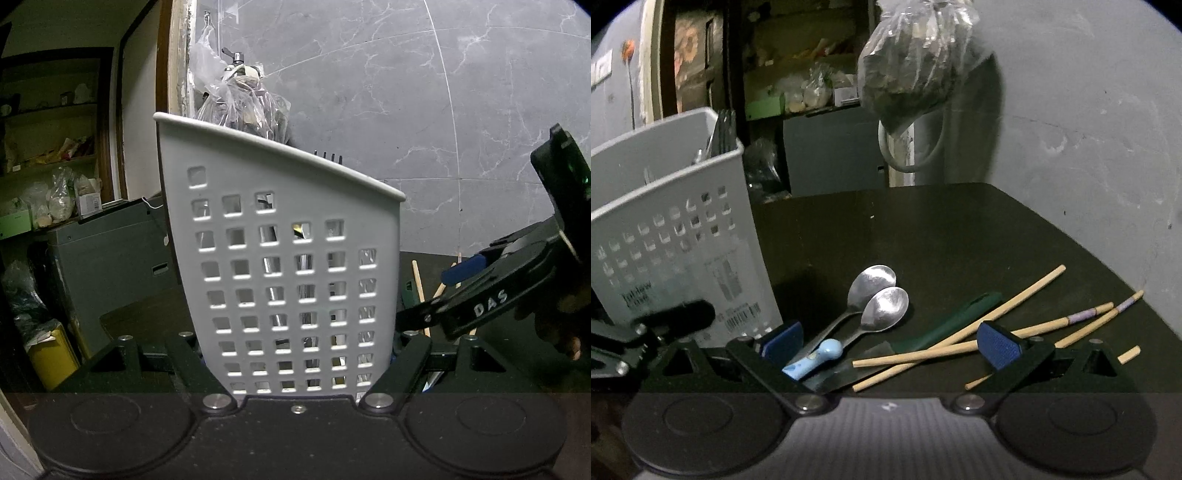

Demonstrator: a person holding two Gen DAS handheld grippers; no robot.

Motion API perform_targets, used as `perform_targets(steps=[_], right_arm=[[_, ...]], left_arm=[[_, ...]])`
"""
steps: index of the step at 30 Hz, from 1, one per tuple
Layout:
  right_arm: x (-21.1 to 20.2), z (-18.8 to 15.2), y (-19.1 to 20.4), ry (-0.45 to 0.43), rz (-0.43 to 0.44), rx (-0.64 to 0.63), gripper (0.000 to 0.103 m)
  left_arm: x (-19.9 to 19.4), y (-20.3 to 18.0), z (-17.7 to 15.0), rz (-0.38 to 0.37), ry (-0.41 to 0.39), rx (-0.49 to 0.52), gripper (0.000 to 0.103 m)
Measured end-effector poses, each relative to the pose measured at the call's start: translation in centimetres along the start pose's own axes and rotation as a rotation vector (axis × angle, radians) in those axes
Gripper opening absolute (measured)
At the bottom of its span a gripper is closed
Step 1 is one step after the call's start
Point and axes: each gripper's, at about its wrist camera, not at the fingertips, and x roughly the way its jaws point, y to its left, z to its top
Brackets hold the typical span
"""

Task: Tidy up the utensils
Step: 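Close the right gripper on the blue-handled child spoon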

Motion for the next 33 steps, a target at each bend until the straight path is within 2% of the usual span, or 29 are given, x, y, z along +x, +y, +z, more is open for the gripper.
perform_targets(steps=[8, 10, 15, 17, 19, 21, 24, 33], right_arm=[[1.1, -0.2, 2.2, -0.018, -0.014, -0.143, 0.101], [1.6, 0.0, 2.8, -0.009, -0.006, -0.182, 0.092], [1.6, -0.4, 3.4, 0.024, 0.015, -0.210, 0.077], [1.4, -0.6, 3.2, 0.024, 0.023, -0.205, 0.066], [1.2, -0.8, 3.1, 0.036, 0.025, -0.208, 0.048], [1.0, -1.0, 2.8, 0.054, 0.031, -0.198, 0.038], [0.3, -1.2, 2.3, 0.068, 0.034, -0.186, 0.030], [-3.2, -2.6, 1.2, 0.128, 0.046, -0.155, 0.018]], left_arm=[[0.0, 0.0, 0.0, 0.000, 0.001, 0.000, 0.077], [0.0, 0.0, 0.0, -0.001, 0.000, 0.001, 0.077], [0.0, -0.1, 0.0, 0.000, 0.000, 0.000, 0.077], [0.0, -0.1, 0.0, 0.000, 0.000, 0.001, 0.077], [0.0, -0.1, 0.0, 0.000, 0.000, 0.001, 0.077], [0.0, -0.1, 0.0, 0.000, 0.000, 0.001, 0.077], [0.0, -0.1, 0.0, 0.000, 0.000, 0.001, 0.077], [0.0, -0.1, 0.0, 0.000, -0.001, 0.001, 0.077]])
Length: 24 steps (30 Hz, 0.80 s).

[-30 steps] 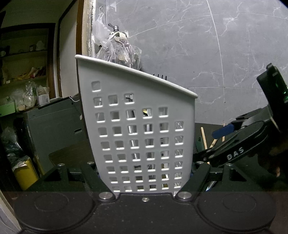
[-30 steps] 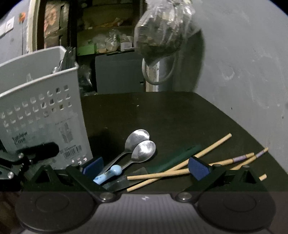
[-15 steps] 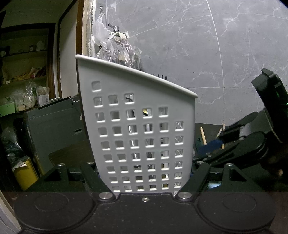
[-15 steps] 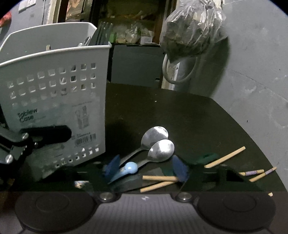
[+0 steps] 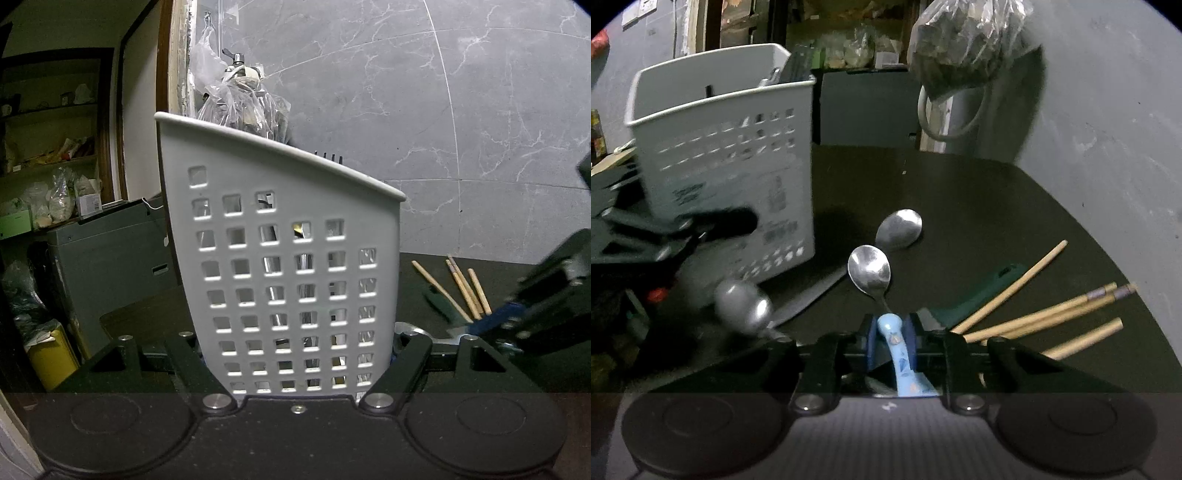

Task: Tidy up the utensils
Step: 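Close the right gripper on the blue-handled child spoon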

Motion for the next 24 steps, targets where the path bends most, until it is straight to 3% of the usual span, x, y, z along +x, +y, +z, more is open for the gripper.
perform_targets(steps=[6, 11, 21, 24], right_arm=[[-3.2, -2.1, 0.3, 0.037, -0.016, 0.046, 0.017], [-5.2, -3.4, 0.1, 0.067, 0.035, 0.160, 0.018], [-6.8, -3.9, 1.9, 0.097, 0.247, 0.209, 0.033], [-6.8, -3.4, 1.9, 0.065, 0.207, 0.184, 0.040]], left_arm=[[0.0, 0.0, 0.0, 0.000, 0.001, 0.000, 0.077], [0.0, 0.0, 0.0, 0.000, 0.001, 0.000, 0.077], [0.0, 0.0, 0.0, 0.000, 0.000, 0.001, 0.077], [0.0, 0.0, 0.0, 0.000, -0.001, 0.000, 0.077]])
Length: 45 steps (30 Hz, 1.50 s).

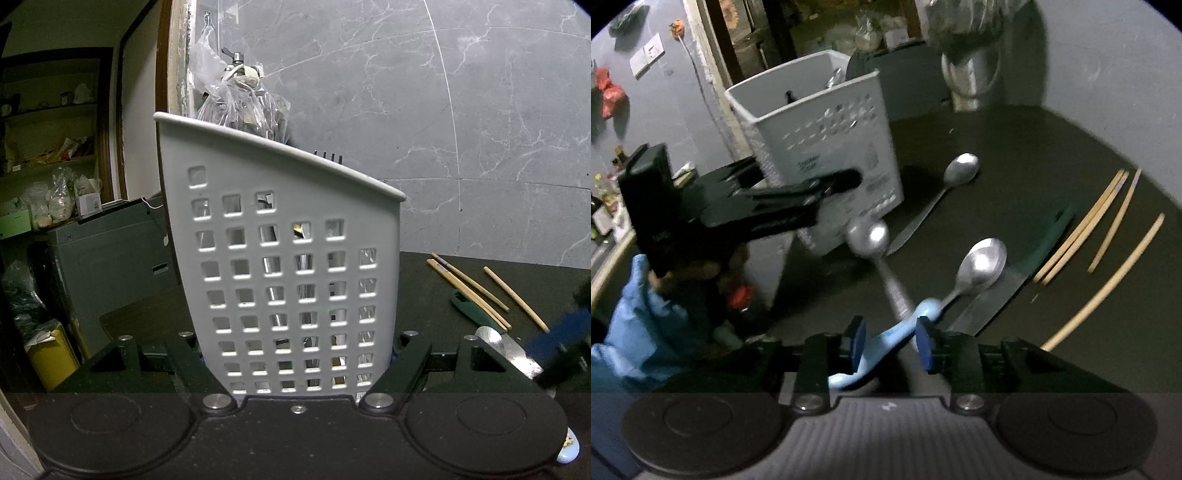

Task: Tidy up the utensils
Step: 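Close the right gripper on the blue-handled child spoon, then lift the blue-handled spoon off the table with the right gripper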

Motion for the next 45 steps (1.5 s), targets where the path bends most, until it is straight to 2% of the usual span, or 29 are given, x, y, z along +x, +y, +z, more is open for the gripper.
perform_targets(steps=[1, 3, 6, 10, 17, 19, 24, 27, 33, 45], right_arm=[[0.1, 0.4, -0.3, -0.023, -0.018, -0.007, 0.048], [0.4, 0.8, -1.1, -0.067, -0.062, -0.009, 0.055], [1.0, 1.5, -2.7, -0.103, -0.115, -0.004, 0.058], [2.0, 2.2, -4.3, -0.116, -0.092, -0.002, 0.065], [3.8, 2.4, -5.0, -0.102, -0.029, -0.084, 0.066], [4.1, 2.4, -5.0, -0.086, -0.026, -0.096, 0.062], [4.1, 1.9, -4.3, -0.082, -0.048, -0.151, 0.059], [4.1, 1.6, -4.0, -0.088, -0.067, -0.174, 0.053], [3.8, 1.3, -4.0, -0.098, -0.065, -0.163, 0.041], [4.0, 1.5, -3.2, -0.090, -0.107, -0.163, 0.025]], left_arm=[[0.0, 0.0, 0.0, 0.000, 0.001, 0.001, 0.077], [0.0, 0.0, 0.0, 0.000, 0.001, 0.001, 0.077], [0.0, 0.0, 0.0, 0.001, 0.001, 0.001, 0.077], [0.0, 0.0, 0.0, 0.001, 0.002, 0.001, 0.077], [0.1, -0.1, -0.1, 0.001, 0.002, 0.004, 0.077], [0.1, -0.1, -0.1, 0.002, 0.002, 0.005, 0.077], [0.2, -0.1, -0.1, 0.004, 0.003, 0.007, 0.077], [0.2, -0.1, -0.1, 0.005, 0.003, 0.007, 0.077], [0.2, -0.1, -0.1, 0.004, 0.003, 0.007, 0.077], [0.2, -0.2, -0.1, 0.004, 0.003, 0.008, 0.077]])
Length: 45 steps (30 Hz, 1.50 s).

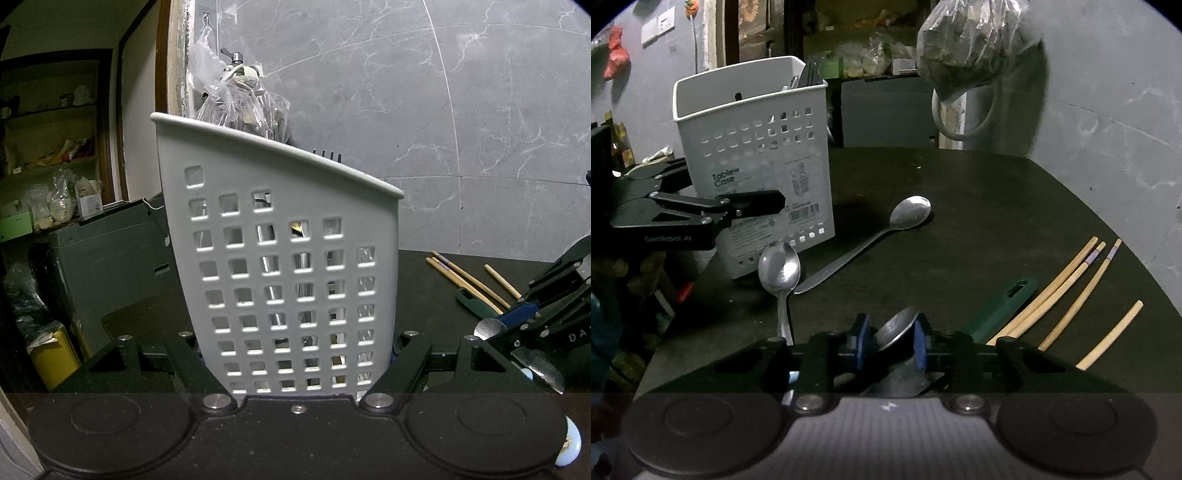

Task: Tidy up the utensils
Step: 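Lift the blue-handled spoon off the table with the right gripper, then carry the blue-handled spoon over the caddy and open the right gripper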

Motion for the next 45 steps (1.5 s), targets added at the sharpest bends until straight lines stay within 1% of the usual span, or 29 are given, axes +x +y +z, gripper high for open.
perform_targets(steps=[11, 14, 19, 22, 34, 45], right_arm=[[0.6, 0.7, 1.0, 0.029, -0.073, 0.046, 0.018], [0.8, 0.8, 1.5, 0.032, -0.092, 0.041, 0.016], [1.3, 1.1, 2.8, 0.030, -0.136, 0.018, 0.009], [1.6, 1.4, 3.3, 0.034, -0.148, 0.011, 0.007], [1.3, 1.8, 3.1, 0.018, -0.142, 0.055, 0.006], [-2.2, 2.7, 3.8, -0.065, -0.167, 0.041, 0.006]], left_arm=[[0.0, 0.0, 0.0, 0.000, 0.000, 0.000, 0.077], [0.0, 0.0, 0.0, 0.000, 0.000, 0.000, 0.077], [0.0, 0.0, 0.0, 0.000, 0.000, -0.001, 0.077], [0.0, 0.0, 0.0, -0.001, 0.000, 0.000, 0.077], [0.0, 0.0, 0.0, -0.001, 0.002, 0.000, 0.077], [0.0, 0.0, 0.1, -0.003, 0.002, -0.003, 0.077]])
